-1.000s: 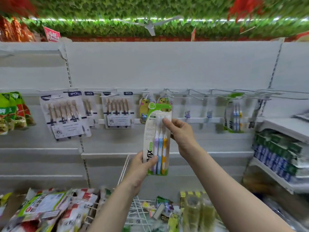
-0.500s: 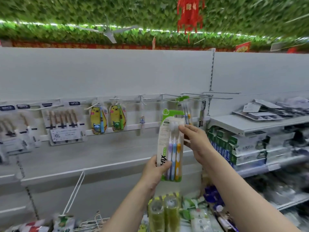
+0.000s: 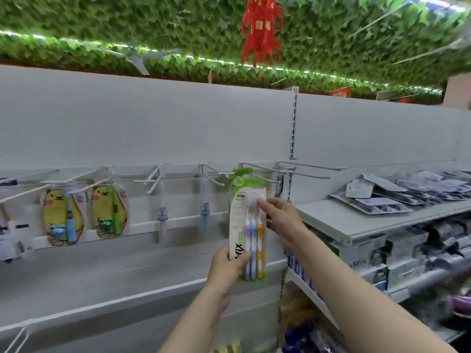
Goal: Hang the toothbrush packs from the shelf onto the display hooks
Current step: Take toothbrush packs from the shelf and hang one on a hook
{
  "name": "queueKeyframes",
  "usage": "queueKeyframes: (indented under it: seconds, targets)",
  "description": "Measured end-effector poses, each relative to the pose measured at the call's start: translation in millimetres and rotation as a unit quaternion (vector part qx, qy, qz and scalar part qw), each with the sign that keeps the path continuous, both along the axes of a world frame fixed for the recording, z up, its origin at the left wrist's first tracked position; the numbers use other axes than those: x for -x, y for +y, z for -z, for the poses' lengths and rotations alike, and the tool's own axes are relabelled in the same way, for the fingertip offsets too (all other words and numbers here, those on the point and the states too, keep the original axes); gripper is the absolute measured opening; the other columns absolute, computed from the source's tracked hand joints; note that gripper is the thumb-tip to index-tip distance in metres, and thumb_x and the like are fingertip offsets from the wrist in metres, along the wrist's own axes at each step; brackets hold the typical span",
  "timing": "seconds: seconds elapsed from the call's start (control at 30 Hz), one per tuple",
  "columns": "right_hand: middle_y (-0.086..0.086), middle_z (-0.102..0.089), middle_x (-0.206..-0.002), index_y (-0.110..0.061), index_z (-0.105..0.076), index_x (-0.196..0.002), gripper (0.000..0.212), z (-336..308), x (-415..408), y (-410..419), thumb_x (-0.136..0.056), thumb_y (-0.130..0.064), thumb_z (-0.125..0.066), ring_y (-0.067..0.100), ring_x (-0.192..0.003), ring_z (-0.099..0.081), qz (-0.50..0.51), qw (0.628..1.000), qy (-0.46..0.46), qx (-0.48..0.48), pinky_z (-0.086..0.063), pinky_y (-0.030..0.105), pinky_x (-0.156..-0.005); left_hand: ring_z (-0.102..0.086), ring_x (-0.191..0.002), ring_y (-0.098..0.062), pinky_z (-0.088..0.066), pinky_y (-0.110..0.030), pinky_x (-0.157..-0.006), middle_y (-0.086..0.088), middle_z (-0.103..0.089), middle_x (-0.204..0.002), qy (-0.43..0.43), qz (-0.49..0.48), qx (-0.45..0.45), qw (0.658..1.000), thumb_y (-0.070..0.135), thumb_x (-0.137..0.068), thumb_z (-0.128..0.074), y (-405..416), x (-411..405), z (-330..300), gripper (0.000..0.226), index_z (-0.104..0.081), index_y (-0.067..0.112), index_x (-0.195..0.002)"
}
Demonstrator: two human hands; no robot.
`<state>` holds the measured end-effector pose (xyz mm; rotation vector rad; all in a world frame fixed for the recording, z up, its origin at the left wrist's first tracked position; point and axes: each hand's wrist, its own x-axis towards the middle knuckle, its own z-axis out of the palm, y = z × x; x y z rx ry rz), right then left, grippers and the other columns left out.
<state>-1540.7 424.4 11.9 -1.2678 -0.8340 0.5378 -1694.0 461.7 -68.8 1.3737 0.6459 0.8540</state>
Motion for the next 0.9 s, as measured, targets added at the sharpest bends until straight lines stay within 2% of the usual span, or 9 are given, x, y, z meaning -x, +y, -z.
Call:
queueKeyframes:
  seconds: [0.1, 0.23, 0.3, 0.47, 0.6, 0.73, 0.8, 0.9]
  targets:
    - [0.01, -0.074, -0.101, -0.011, -0.067, -0.107, 0.024, -11, -23, 25, -0.09, -0.028, -0.073, 0.029, -0.098, -0.071, -0.013, 1.0, -0.007, -0.013, -0.057, 0.048, -0.093, -0.07, -0.096, -0.014, -0.054, -0.025, -0.075, 0.001, -0.075, -0.103, -0.006, -0.014, -0.015, 1.0, 0.013, -0.092, -0.066, 32, -29, -6, 0.024, -0.065, 0.021, -0.114]
    - [0.009, -0.076, -0.102, -0.013, -0.069, -0.104, 0.022, -17, -46, 54, -0.088, -0.027, -0.076, 0.024, -0.098, -0.072, -0.04, 0.999, -0.031, -0.021, -0.056, 0.045, -0.096, -0.069, -0.104, -0.019, -0.054, -0.044, -0.095, 0.002, -0.075, -0.106, 0.002, -0.024, -0.026, 0.999, 0.016, -0.091, -0.069, 69, -57, -4, 0.03, -0.064, 0.024, -0.119]
    - [0.009, -0.077, -0.1, -0.013, -0.07, -0.102, 0.017, -17, -53, 64, -0.089, -0.023, -0.075, 0.022, -0.095, -0.072, -0.056, 0.998, -0.031, -0.03, -0.056, 0.043, -0.094, -0.068, -0.106, -0.02, -0.052, -0.049, -0.098, 0.003, -0.075, -0.108, 0.004, -0.031, -0.035, 0.999, 0.017, -0.09, -0.069, 82, -66, -1, 0.03, -0.064, 0.027, -0.118]
    - [0.011, -0.077, -0.104, -0.009, -0.072, -0.108, 0.019, -12, -63, 76, -0.091, -0.018, -0.072, 0.025, -0.1, -0.072, -0.089, 0.993, -0.051, -0.054, -0.055, 0.043, -0.096, -0.067, -0.107, -0.018, -0.053, -0.042, -0.097, 0.005, -0.074, -0.108, 0.007, -0.05, -0.05, 0.997, 0.016, -0.091, -0.068, 100, -75, 3, 0.031, -0.063, 0.029, -0.118]
    - [0.01, -0.076, -0.105, -0.009, -0.068, -0.112, 0.039, -1, -69, 78, -0.082, -0.032, -0.078, 0.025, -0.103, -0.071, -0.102, 0.992, -0.049, -0.049, -0.052, 0.051, -0.1, -0.068, -0.104, -0.012, -0.053, -0.028, -0.087, 0.007, -0.074, -0.108, 0.017, -0.062, -0.08, 0.995, 0.013, -0.091, -0.067, 106, -73, 9, 0.036, -0.061, 0.028, -0.123]
    - [0.008, -0.076, -0.099, -0.013, -0.067, -0.108, 0.026, 12, -72, 76, -0.087, -0.025, -0.077, 0.024, -0.099, -0.072, -0.1, 0.993, -0.052, -0.043, -0.054, 0.05, -0.098, -0.068, -0.101, -0.007, -0.053, -0.019, -0.078, 0.009, -0.073, -0.108, 0.022, -0.075, -0.101, 0.992, 0.009, -0.092, -0.066, 105, -74, 18, 0.036, -0.06, 0.034, -0.117]
    - [0.012, -0.076, -0.099, -0.011, -0.065, -0.11, 0.027, 11, -74, 75, -0.088, -0.023, -0.076, 0.026, -0.099, -0.072, -0.099, 0.993, -0.051, -0.047, -0.055, 0.047, -0.097, -0.068, -0.1, -0.007, -0.053, -0.019, -0.077, 0.009, -0.073, -0.106, 0.021, -0.083, -0.112, 0.99, 0.008, -0.091, -0.066, 104, -78, 17, 0.035, -0.06, 0.036, -0.111]
    - [0.019, -0.074, -0.104, -0.004, -0.063, -0.114, 0.029, 4, -84, 71, -0.09, -0.018, -0.074, 0.029, -0.1, -0.072, -0.092, 0.994, -0.025, -0.059, -0.056, 0.044, -0.094, -0.069, -0.099, -0.005, -0.054, -0.017, -0.075, 0.009, -0.074, -0.106, 0.019, -0.08, -0.132, 0.988, 0.007, -0.092, -0.065, 101, -86, 12, 0.036, -0.06, 0.032, -0.117]
